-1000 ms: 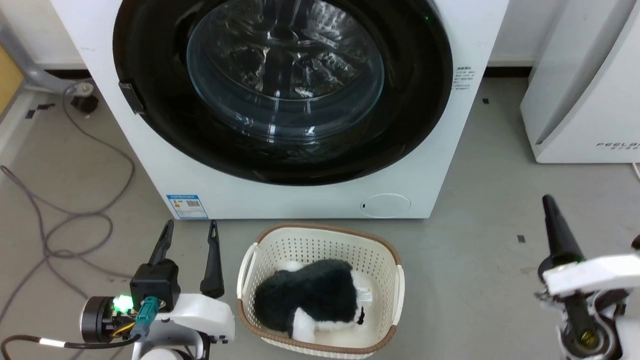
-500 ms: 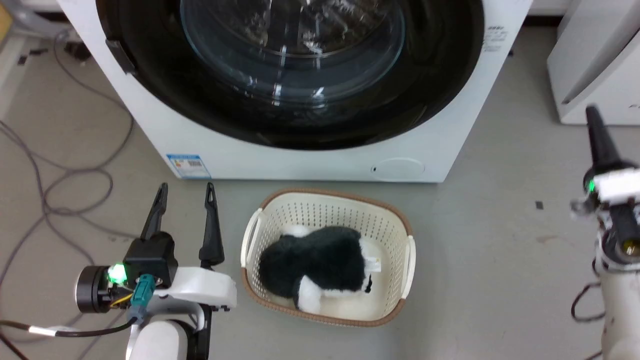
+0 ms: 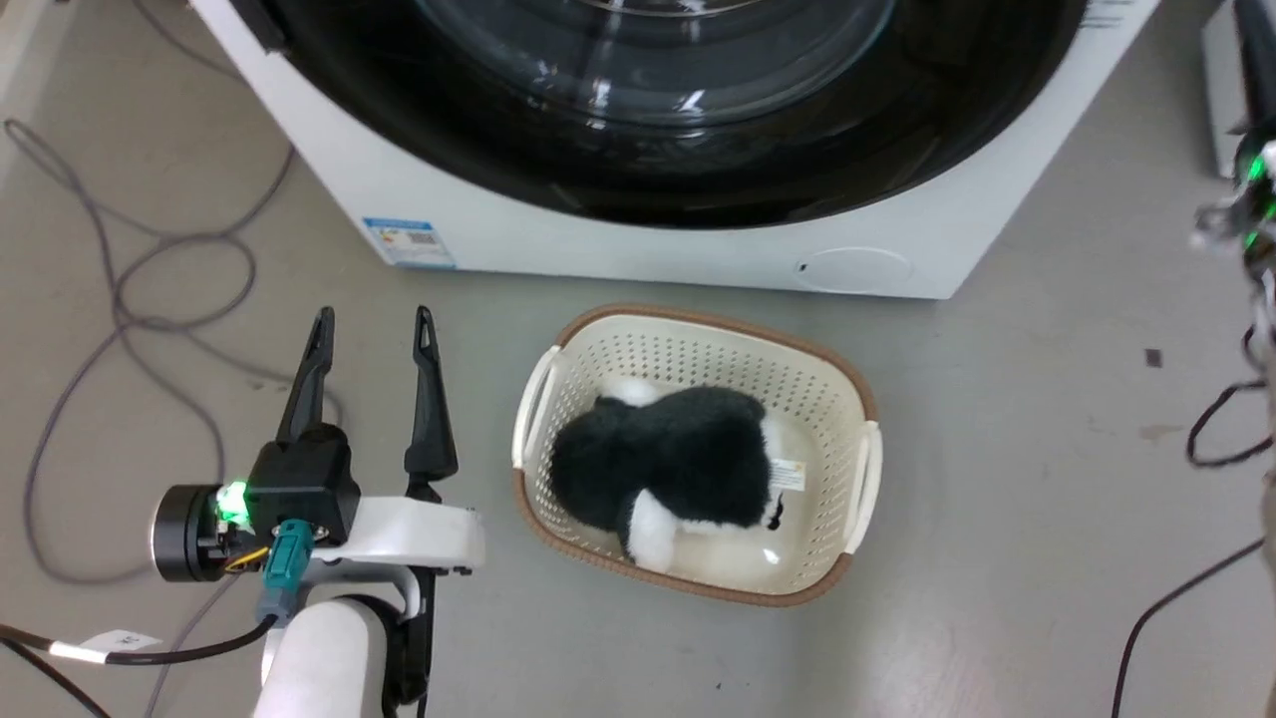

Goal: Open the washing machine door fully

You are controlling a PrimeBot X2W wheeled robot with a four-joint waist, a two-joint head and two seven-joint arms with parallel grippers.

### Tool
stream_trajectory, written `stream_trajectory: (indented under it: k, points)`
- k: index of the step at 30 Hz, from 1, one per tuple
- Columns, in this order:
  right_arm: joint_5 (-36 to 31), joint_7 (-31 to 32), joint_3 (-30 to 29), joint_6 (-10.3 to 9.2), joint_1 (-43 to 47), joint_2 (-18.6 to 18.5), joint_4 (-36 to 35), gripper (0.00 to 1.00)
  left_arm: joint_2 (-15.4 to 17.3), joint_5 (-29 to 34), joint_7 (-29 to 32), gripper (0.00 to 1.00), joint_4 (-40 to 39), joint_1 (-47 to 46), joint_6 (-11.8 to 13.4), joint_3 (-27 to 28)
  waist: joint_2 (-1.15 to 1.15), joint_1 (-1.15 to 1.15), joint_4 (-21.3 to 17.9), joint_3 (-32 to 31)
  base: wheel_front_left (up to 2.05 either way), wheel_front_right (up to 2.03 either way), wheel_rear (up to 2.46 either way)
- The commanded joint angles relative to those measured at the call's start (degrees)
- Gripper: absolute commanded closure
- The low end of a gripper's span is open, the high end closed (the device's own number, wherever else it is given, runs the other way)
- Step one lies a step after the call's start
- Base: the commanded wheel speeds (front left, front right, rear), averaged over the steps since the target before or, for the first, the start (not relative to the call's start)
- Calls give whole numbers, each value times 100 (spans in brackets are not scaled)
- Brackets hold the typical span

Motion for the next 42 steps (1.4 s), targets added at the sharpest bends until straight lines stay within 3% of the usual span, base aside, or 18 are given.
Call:
stream_trajectory:
  k: [1, 19, 34, 42]
  points:
    - [172, 42, 67, -1, -301, -116, 172, 100, 8, -48, -60, 0, -44, -122, 58, -26, 0, -1, 100, 105, 0, 0, 0]
    - [803, 498, 829, -2, -1781, -502, 1415, 100, 7, -196, -276, 0, -87, -390, 357, -241, 0, -1, 454, 555, 0, 0, 0]
    - [1704, 2062, 1478, -3, -2067, -676, 1709, 100, 8, -223, -455, 0, -13, -514, 492, -327, 0, -1, 499, 551, 0, 0, 0]
    - [2200, 2532, 1701, -3, -1878, -753, 1684, 100, 8, -222, -545, 0, 52, -457, 526, -304, 0, -1, 426, 359, 0, 0, 0]
